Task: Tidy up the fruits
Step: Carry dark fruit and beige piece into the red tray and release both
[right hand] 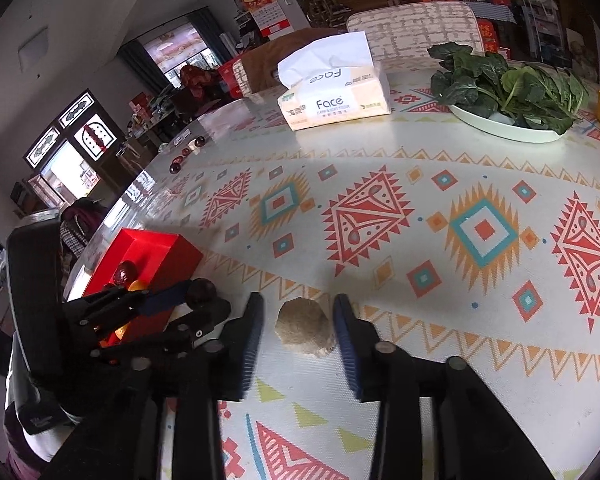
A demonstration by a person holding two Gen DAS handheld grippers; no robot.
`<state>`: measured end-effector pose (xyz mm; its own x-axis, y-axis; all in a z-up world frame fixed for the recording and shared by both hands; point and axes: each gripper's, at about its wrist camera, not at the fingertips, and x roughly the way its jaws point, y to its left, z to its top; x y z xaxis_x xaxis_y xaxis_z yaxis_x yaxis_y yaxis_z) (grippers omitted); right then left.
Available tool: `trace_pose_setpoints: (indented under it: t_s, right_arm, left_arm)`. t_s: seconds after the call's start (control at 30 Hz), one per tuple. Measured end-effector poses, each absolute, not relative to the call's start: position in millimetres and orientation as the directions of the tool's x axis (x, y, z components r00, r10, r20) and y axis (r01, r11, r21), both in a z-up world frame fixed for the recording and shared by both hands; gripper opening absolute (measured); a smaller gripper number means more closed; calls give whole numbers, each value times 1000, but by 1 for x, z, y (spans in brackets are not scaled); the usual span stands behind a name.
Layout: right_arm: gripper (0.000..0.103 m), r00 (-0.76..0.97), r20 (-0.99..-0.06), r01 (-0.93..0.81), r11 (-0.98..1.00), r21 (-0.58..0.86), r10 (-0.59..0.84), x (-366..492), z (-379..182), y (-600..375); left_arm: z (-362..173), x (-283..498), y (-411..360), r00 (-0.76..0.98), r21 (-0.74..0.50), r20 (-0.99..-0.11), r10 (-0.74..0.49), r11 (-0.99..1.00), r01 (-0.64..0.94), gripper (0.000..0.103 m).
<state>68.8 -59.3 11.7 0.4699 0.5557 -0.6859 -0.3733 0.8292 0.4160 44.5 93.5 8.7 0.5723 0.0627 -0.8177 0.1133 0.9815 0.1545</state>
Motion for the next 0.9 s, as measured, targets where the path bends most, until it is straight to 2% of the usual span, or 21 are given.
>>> trace_pose_setpoints:
  t_s: [0.07,0.2,0.23,0.3,0.33,0.6,0.9]
  right_arm:
    - [60,468,-693,-382,833,400,548,67,12,-57]
    - [61,464,-725,-410,849,333,509,62,10,-45]
    - [60,467,-742,-417,859,295,482,60,9,-39]
    - [37,475,-762,-418,875,244,440,58,7,-34]
    - [32,481,-775,-414,885,213,411,58,5,-31]
    - [31,519,-732,-417,878,234,442,51,15,-36]
    - [31,480,-693,-495,818,292,538,24,58,3]
  left_arm:
    - [10,41,93,573,130,-819,33,983,129,24]
    - [17,31,95,595,103,-804,4,986,133,24]
    - [21,27,96,601,90,-799,-7,987,132,24]
    - [28,20,99,613,66,-790,-29,989,131,24]
    - [33,14,103,621,47,-782,-42,991,127,24]
    - [75,-37,164,699,-110,-705,-121,992,60,24]
    - [90,-55,267,724,-137,-689,-26,986,-95,24]
